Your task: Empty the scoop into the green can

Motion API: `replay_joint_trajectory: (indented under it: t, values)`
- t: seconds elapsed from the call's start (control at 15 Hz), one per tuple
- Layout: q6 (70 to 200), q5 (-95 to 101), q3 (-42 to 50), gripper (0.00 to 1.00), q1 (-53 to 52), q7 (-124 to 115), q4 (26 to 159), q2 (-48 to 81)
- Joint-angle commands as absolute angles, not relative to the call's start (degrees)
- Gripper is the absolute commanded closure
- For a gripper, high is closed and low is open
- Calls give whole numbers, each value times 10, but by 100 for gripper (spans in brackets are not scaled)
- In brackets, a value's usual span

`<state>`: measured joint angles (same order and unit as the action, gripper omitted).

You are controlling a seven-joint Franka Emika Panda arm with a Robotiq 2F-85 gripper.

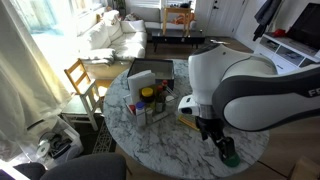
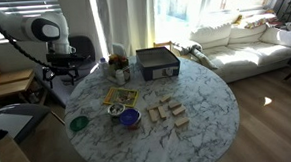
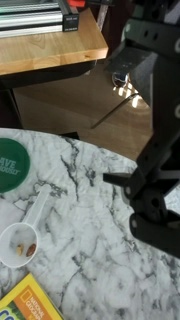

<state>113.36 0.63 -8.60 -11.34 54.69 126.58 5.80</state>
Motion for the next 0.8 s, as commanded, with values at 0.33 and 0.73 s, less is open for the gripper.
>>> replay_joint_trajectory:
  t: [0.33, 0.73]
  values:
    - [1114, 80, -101, 0, -104, 690, 1234, 112]
    - [1101, 136, -101, 0, -95, 835, 1198, 168]
